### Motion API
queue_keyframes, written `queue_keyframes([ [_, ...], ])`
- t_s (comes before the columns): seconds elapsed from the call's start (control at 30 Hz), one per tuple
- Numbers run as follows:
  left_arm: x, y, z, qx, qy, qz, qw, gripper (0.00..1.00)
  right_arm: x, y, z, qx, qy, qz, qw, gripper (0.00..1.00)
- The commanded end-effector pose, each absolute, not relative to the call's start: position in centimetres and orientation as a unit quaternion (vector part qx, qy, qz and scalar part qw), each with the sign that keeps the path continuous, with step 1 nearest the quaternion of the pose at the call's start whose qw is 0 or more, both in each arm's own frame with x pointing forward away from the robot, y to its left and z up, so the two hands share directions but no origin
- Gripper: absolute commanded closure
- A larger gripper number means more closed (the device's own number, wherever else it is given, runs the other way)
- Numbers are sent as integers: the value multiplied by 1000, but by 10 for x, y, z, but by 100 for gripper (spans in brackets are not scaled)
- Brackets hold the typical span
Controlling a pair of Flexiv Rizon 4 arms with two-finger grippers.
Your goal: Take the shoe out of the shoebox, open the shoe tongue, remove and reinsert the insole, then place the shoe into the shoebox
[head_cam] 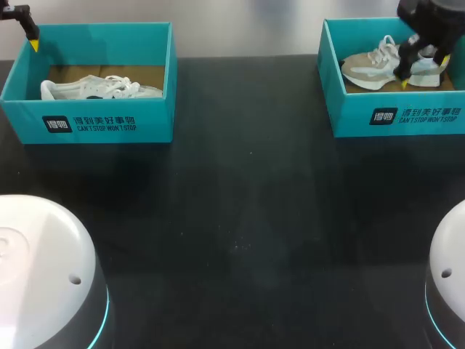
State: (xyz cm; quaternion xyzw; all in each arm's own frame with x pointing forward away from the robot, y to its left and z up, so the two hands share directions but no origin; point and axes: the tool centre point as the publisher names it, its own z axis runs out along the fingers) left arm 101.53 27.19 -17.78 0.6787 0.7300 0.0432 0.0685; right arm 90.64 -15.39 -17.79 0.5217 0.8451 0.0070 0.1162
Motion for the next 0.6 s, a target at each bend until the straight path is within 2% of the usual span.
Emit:
queue_keyframes([
  [0.03,1014,272,-177,679,730,45,68,0,959,-159,-174,562,822,-51,83,0],
  [0.6,1014,272,-177,679,730,45,68,0,1048,-213,-192,613,784,-63,74,0],
])
